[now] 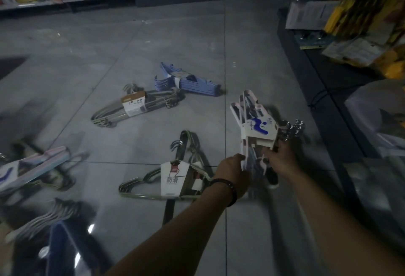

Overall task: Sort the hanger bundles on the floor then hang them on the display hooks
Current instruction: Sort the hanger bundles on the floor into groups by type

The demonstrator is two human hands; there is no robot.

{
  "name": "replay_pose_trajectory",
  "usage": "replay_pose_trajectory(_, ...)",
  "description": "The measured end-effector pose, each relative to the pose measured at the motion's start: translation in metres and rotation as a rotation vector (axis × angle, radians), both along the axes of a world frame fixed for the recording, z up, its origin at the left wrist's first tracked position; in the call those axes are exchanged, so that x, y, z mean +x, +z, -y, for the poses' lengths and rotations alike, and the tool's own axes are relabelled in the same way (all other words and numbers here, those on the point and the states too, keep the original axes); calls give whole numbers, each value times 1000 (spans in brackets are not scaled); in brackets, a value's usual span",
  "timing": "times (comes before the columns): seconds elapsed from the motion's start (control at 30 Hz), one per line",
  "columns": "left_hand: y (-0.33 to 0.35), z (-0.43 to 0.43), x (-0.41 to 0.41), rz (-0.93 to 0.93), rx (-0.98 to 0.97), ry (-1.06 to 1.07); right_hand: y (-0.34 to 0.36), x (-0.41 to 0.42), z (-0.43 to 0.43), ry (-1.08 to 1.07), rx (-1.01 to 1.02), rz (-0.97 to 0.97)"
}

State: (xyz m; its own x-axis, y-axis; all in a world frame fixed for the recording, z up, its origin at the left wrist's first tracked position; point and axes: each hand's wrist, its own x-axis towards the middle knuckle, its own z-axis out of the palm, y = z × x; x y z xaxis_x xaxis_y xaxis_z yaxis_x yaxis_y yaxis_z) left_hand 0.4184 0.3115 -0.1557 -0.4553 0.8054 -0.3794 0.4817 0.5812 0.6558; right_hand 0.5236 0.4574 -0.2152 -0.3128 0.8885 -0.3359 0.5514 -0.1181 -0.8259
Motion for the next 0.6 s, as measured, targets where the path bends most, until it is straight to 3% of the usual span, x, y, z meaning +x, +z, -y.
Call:
replay_pose_trajectory(0.2, 43, 98, -34, -144, -195, -206, 63, 2, 76, -44, 353, 424)
replay_pose_trajectory(0.33, 98, 192, -46, -148, -362, -187, 128, 7, 152, 320, 139, 396)
replay_pose_trajectory(0.47, 190, 253, -42, -75, -518, -187, 211, 26, 210, 745, -89, 551)
replay_pose_trajectory(0.6, 292, 279, -33, -68, -595, -136, 309, 43, 244, 850, -213, 535)
